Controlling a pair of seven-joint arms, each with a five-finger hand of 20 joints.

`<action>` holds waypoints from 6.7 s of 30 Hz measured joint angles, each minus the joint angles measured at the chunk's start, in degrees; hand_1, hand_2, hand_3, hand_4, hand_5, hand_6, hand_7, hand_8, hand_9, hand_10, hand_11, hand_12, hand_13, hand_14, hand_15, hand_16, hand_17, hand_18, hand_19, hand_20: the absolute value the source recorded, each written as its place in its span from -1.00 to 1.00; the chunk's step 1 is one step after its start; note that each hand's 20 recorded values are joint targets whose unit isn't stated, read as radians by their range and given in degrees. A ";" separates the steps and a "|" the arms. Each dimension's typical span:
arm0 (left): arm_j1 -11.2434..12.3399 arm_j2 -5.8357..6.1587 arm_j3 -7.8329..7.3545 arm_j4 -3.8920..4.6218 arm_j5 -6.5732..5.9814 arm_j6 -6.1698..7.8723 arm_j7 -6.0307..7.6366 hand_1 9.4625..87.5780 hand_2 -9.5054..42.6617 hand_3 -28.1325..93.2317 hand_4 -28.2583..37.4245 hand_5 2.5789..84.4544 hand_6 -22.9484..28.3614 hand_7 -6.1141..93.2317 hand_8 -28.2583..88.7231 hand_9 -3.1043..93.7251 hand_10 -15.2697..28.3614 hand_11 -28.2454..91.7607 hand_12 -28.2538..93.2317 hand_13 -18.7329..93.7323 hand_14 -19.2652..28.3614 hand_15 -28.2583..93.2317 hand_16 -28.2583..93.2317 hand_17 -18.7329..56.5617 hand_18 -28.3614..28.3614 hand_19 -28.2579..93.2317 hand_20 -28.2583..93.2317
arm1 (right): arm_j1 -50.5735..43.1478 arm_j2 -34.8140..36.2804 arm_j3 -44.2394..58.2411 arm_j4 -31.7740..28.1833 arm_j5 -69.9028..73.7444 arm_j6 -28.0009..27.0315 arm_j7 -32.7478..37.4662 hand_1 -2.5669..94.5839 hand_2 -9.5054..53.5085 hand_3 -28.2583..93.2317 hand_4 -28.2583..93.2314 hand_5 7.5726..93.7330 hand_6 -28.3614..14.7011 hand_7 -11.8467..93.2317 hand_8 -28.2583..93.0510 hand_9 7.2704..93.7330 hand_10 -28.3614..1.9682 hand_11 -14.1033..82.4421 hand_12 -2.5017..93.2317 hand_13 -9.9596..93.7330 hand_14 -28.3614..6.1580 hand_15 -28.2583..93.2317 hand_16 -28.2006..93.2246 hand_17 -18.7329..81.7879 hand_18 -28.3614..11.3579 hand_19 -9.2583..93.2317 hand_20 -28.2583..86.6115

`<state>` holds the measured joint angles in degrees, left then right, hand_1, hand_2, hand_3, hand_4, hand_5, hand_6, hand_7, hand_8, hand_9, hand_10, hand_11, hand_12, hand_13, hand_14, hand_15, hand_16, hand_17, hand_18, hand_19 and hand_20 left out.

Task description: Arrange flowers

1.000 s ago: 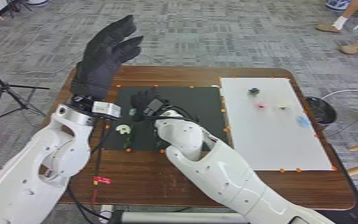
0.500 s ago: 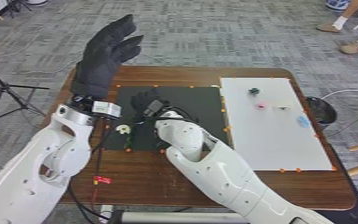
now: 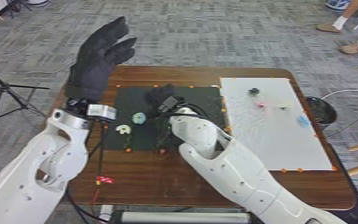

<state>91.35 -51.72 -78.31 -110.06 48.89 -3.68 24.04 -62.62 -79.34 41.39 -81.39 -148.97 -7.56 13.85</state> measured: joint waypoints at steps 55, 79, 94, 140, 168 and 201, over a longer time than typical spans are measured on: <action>1.73 -0.51 -0.36 -0.04 -0.20 0.20 -0.37 -0.64 -0.87 0.54 -1.00 -0.42 -0.04 -0.48 -0.69 -0.46 0.17 -0.33 -0.21 -0.30 0.38 -0.24 -0.42 -0.80 0.75 0.18 -0.40 | -2.30 6.29 0.35 -4.63 -1.41 -5.37 -14.36 -0.32 -0.76 1.00 -0.80 -0.03 0.62 -0.03 -0.89 -0.44 -0.16 0.62 0.06 -0.19 -0.10 0.81 0.02 -0.50 -0.60 0.53 0.32; 0.51 -0.66 0.98 0.35 -0.25 0.12 -0.36 -0.64 -0.86 0.53 -1.00 -0.42 -0.03 -0.48 -0.69 -0.46 0.17 -0.33 -0.20 -0.30 0.38 -0.24 -0.42 -0.80 0.75 0.18 -0.40 | -2.87 3.55 -2.63 -2.89 -6.93 -0.80 -9.69 -0.36 -0.81 1.00 -0.87 -0.19 0.53 -0.08 -0.85 -0.41 -0.17 0.62 0.05 -0.15 -0.11 0.81 0.01 -0.48 -0.60 0.56 0.33; 0.05 -0.90 1.43 0.66 -0.27 0.10 -0.38 -0.65 -0.87 0.54 -1.00 -0.42 -0.04 -0.48 -0.69 -0.46 0.17 -0.33 -0.20 -0.30 0.38 -0.24 -0.42 -0.80 0.75 0.18 -0.40 | -3.35 1.88 -1.74 -2.34 -5.67 -1.52 -8.35 -0.41 -0.78 0.99 -0.87 -0.32 0.33 -0.25 -0.79 -0.42 -0.18 0.61 0.04 -0.15 -0.12 0.81 0.01 -0.49 -0.61 0.56 0.33; 2.53 -1.69 -0.62 0.34 -0.34 -0.04 -0.69 -0.64 -0.86 0.54 -1.00 -0.42 -0.03 -0.48 -0.69 -0.46 0.17 -0.33 -0.21 -0.31 0.39 -0.24 -0.42 -0.80 0.75 0.18 -0.40 | -5.79 12.25 0.36 -14.11 8.46 2.54 -13.24 -0.28 -0.78 0.99 -0.91 -0.17 0.46 -0.23 -0.82 -0.27 -0.07 0.52 0.13 -0.06 -0.08 0.80 0.02 -0.45 -0.61 0.55 0.31; 3.59 -1.68 -1.01 0.20 -0.60 0.20 -0.95 -0.65 -0.86 0.54 -1.00 -0.42 -0.03 -0.49 -0.69 -0.46 0.17 -0.33 -0.21 -0.31 0.38 -0.24 -0.42 -0.80 0.75 0.18 -0.40 | -9.33 14.86 -0.77 -22.64 5.07 -8.70 -16.40 -0.39 -0.65 1.00 -0.85 -0.20 0.54 -0.28 -0.80 -0.36 -0.14 0.64 0.18 -0.13 -0.19 0.84 0.08 -0.51 -0.64 0.52 0.35; 2.71 -1.66 -0.01 0.42 -0.90 0.55 -0.79 -0.65 -0.86 0.54 -1.00 -0.42 -0.03 -0.48 -0.69 -0.46 0.17 -0.33 -0.20 -0.31 0.39 -0.24 -0.42 -0.80 0.76 0.18 -0.40 | -8.83 10.88 -3.06 -18.13 0.07 -9.54 -17.23 -0.44 -0.63 1.00 -0.82 -0.15 0.49 -0.28 -0.80 -0.42 -0.20 0.70 0.17 -0.18 -0.23 0.87 0.08 -0.53 -0.65 0.52 0.35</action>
<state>94.06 -53.38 -78.31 -109.64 48.00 -3.13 23.25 -71.45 -68.46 38.33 -99.53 -148.91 -17.10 -3.37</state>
